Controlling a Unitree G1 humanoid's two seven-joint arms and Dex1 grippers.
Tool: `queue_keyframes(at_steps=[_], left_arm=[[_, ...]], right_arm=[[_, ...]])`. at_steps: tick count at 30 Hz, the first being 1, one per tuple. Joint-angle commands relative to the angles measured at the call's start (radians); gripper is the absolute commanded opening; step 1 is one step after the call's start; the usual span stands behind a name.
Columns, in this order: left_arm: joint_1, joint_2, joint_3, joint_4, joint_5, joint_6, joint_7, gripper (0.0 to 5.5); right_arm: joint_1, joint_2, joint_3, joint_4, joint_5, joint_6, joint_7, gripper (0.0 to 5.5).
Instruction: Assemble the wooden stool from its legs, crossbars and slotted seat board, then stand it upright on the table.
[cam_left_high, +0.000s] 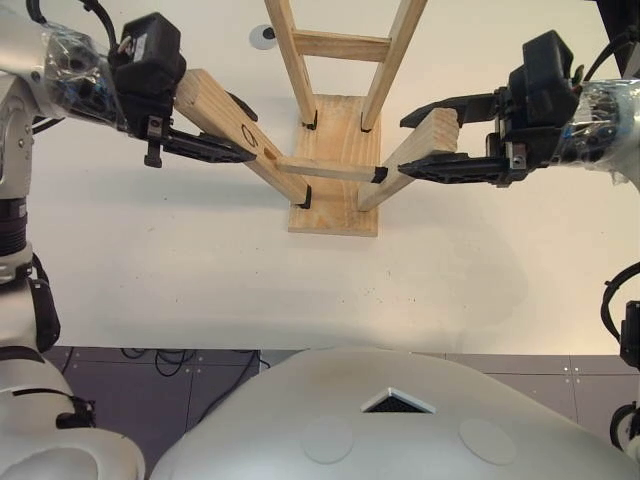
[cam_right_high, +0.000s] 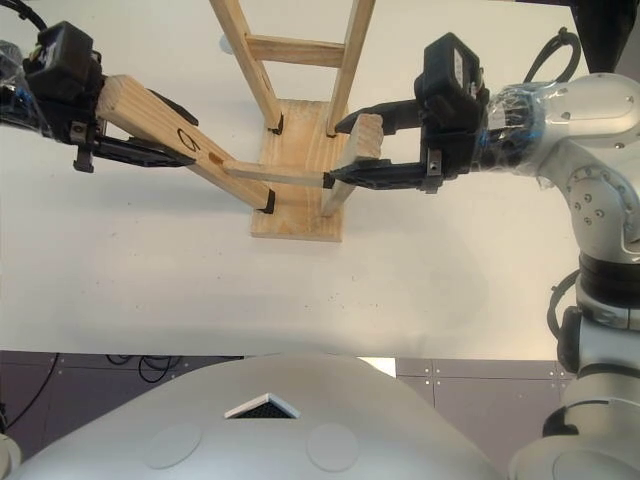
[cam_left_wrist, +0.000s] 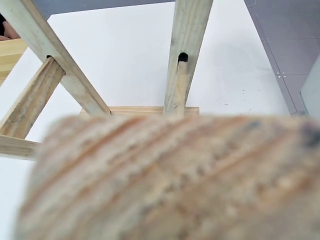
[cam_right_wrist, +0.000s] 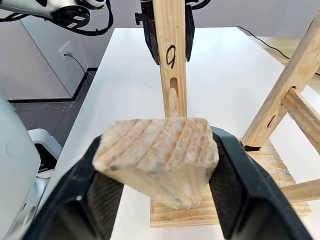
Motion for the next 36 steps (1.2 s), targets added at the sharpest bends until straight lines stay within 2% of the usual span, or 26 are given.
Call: queue_keyframes(at_steps=[1,9,14,17,20,21,22,24,28,31,36], left_arm=[[0.088,-0.026,-0.091,-0.038,0.034,0.021,0.008,2.01],[0.100,-0.094,-0.158,-0.139,0.057,0.046,0.107,2.01],[0.161,-0.126,-0.295,-0.177,0.172,0.055,0.194,2.01],[0.207,-0.158,-0.304,-0.146,0.191,0.039,0.253,2.01],[0.199,-0.201,-0.228,-0.131,0.127,0.063,0.300,2.01],[0.195,-0.212,-0.200,-0.121,0.103,0.076,0.312,2.01],[0.193,-0.218,-0.181,-0.115,0.087,0.080,0.321,2.01],[0.192,-0.213,-0.136,-0.124,0.054,0.094,0.327,2.58],[0.191,-0.188,-0.061,-0.137,0.013,0.093,0.358,2.92],[0.230,-0.132,0.023,-0.188,-0.050,0.119,0.346,2.92],[0.374,-0.092,0.246,-0.278,-0.214,0.180,0.361,2.92]], right_arm=[[0.066,0.010,0.078,-0.006,-0.002,0.052,0.013,2.22],[0.076,0.017,0.085,-0.028,0.006,0.047,0.001,2.20],[0.094,0.035,0.105,-0.056,0.006,0.047,-0.022,2.18],[0.101,0.043,0.126,-0.057,-0.010,0.037,-0.029,2.17],[0.105,0.048,0.129,-0.054,-0.023,0.021,-0.038,2.16],[0.103,0.052,0.131,-0.048,-0.028,0.017,-0.043,2.52],[0.102,0.053,0.132,-0.044,-0.031,0.014,-0.045,2.65],[0.094,0.052,0.129,-0.037,-0.033,0.016,-0.041,3.06],[0.071,0.052,0.125,-0.017,-0.050,0.013,-0.026,3.56],[0.035,0.076,0.092,0.005,-0.030,0.017,-0.040,3.56],[-0.073,0.146,-0.007,0.081,0.063,0.062,-0.085,3.56]])
